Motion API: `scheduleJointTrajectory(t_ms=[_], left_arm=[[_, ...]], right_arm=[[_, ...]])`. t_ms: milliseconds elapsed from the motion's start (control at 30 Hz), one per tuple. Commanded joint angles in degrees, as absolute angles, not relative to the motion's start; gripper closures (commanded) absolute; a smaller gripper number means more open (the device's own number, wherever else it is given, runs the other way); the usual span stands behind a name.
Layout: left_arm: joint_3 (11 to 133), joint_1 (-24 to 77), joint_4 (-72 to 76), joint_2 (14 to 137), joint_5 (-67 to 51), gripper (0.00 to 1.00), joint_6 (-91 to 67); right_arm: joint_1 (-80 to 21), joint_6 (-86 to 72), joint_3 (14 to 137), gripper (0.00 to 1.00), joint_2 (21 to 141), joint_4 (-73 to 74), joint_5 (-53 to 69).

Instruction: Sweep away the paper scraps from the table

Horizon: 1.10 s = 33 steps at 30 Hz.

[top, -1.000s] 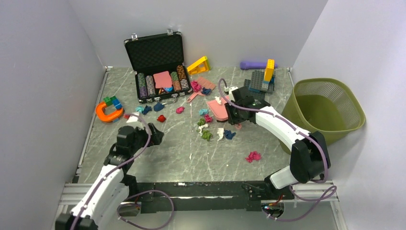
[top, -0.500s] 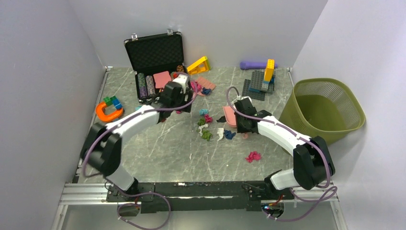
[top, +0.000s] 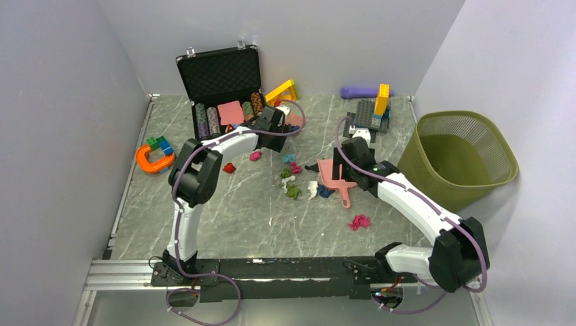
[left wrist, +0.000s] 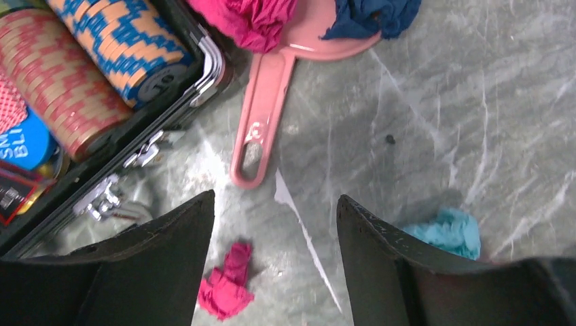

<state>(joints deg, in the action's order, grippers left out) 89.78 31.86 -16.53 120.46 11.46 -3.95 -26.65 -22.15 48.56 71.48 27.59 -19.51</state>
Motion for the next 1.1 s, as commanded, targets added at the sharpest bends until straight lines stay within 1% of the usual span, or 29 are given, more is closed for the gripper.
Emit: scheduleJointTrajectory(t_ms=[0, 267, 300, 333, 400, 433, 500, 533, 600, 633, 667, 867, 1000, 1067], left_arm=[[96.4, 30.4, -19.0, 124.1, 8.6, 0.3, -3.6], [101.9, 26.3, -22.1, 129.7, 3.0, 0.31, -6.1], [102.5, 25.9, -22.5, 130.2, 1.8, 0.33, -6.1], [103.0, 25.6, -22.8, 130.8, 0.7, 0.39, -6.1], [103.9, 25.2, -23.9, 131.5, -2.2, 0.54, -5.9], [104.2, 25.2, -24.5, 131.8, -3.3, 0.58, -5.7], [104.7, 25.2, -26.0, 132.4, -5.7, 0.63, -5.7], [105.0, 25.2, -27.1, 132.8, -6.5, 0.68, -5.8], [105.3, 25.4, -29.2, 133.3, -7.5, 0.83, -6.1], [105.0, 25.7, -30.0, 133.0, -6.6, 0.94, -6.4], [104.2, 26.3, -30.5, 132.1, -5.5, 1.0, -6.5], [94.4, 30.2, -28.9, 123.0, -1.2, 1.0, -7.2], [87.9, 31.2, -27.6, 116.9, -0.9, 1.0, -9.4], [86.8, 31.4, -27.0, 115.5, -0.2, 1.0, -9.7]], right_arm=[[-26.3, -23.5, 47.9, 0.21, 66.2, 24.6, -21.6], [-26.2, -24.2, 46.2, 0.18, 60.6, 23.5, -22.9], [-26.2, -24.1, 46.2, 0.17, 60.3, 23.4, -22.8], [-26.2, -24.2, 46.2, 0.17, 60.1, 23.4, -22.8], [-26.2, -24.4, 46.4, 0.17, 60.1, 23.6, -22.8], [-26.2, -24.5, 46.5, 0.17, 60.2, 23.8, -22.6], [-26.2, -25.0, 47.1, 0.17, 60.7, 24.4, -22.2], [-26.2, -25.1, 47.3, 0.17, 61.0, 24.5, -21.8], [-26.1, -25.7, 47.3, 0.17, 60.9, 24.5, -20.9], [-26.2, -25.9, 47.1, 0.17, 60.7, 24.2, -20.5], [-26.2, -26.0, 46.7, 0.17, 60.6, 23.7, -19.9], [-26.2, -26.9, 47.0, 0.17, 62.1, 23.8, -17.9], [-26.2, -27.4, 47.2, 0.18, 62.2, 24.0, -16.7], [-26.2, -27.5, 46.8, 0.18, 61.7, 23.5, -16.5]])
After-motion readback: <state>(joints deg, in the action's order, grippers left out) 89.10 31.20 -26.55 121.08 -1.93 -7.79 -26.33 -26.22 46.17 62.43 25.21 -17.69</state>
